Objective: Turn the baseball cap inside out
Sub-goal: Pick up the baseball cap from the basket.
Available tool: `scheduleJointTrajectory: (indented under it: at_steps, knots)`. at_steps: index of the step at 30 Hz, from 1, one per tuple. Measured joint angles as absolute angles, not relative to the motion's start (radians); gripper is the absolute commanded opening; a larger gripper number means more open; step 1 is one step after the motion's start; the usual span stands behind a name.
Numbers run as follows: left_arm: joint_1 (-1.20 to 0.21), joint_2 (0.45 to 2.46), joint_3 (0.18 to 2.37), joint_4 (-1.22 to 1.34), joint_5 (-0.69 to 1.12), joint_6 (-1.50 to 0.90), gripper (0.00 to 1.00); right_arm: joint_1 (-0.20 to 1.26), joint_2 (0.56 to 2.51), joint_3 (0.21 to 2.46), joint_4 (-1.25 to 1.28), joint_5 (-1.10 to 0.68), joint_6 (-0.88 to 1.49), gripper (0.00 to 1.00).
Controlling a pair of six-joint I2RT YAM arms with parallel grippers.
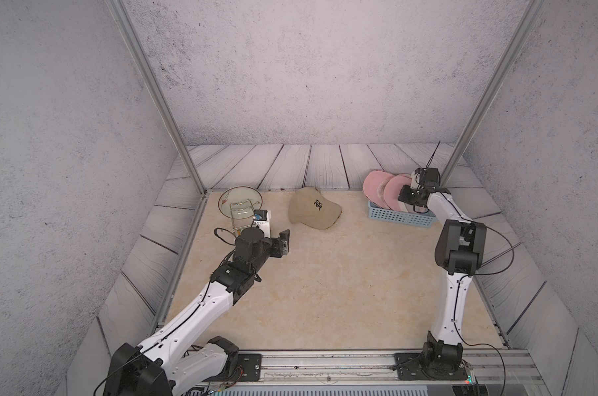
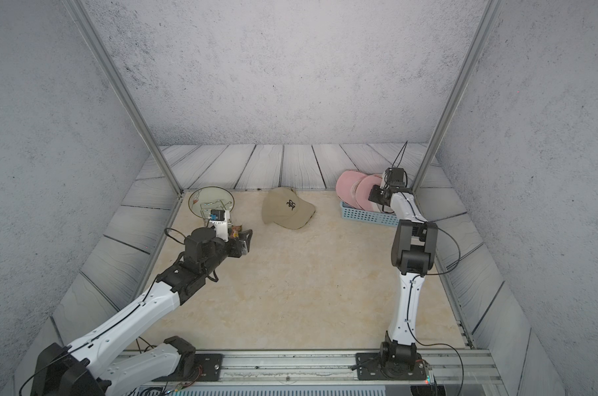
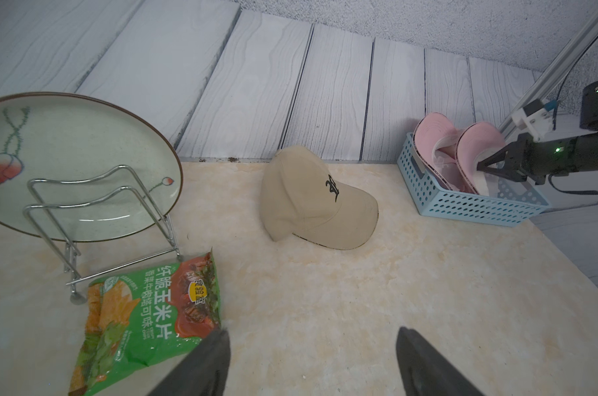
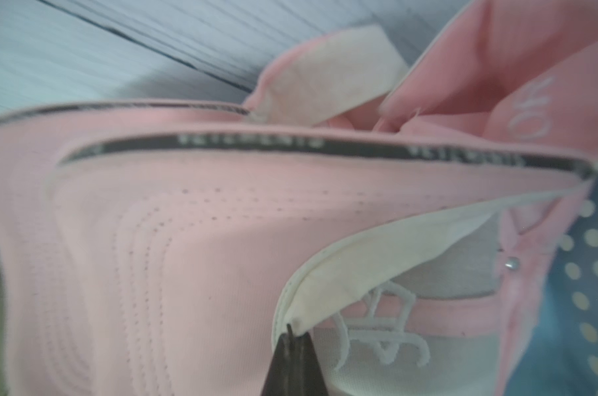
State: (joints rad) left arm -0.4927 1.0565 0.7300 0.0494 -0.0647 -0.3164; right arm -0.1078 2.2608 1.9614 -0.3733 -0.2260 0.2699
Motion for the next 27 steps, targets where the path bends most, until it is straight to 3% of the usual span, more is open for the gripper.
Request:
scheduleJointTrajectory:
  at_steps: [9,18,27]
  knots:
    - [-0.493,1.067,0.730,0.090,0.012,-0.260,0.82,-0.108,2.036,1.868,-0.322,-0.237,0.270,0.00]
    - [-0.493,1.108,0.752,0.237,0.130,-0.156,0.75,-0.095,1.843,1.735,-0.332,-0.301,0.246,0.00]
    - [-0.498,1.206,0.883,0.306,0.373,0.165,0.76,-0.049,1.665,1.664,-0.430,-0.472,0.201,0.00]
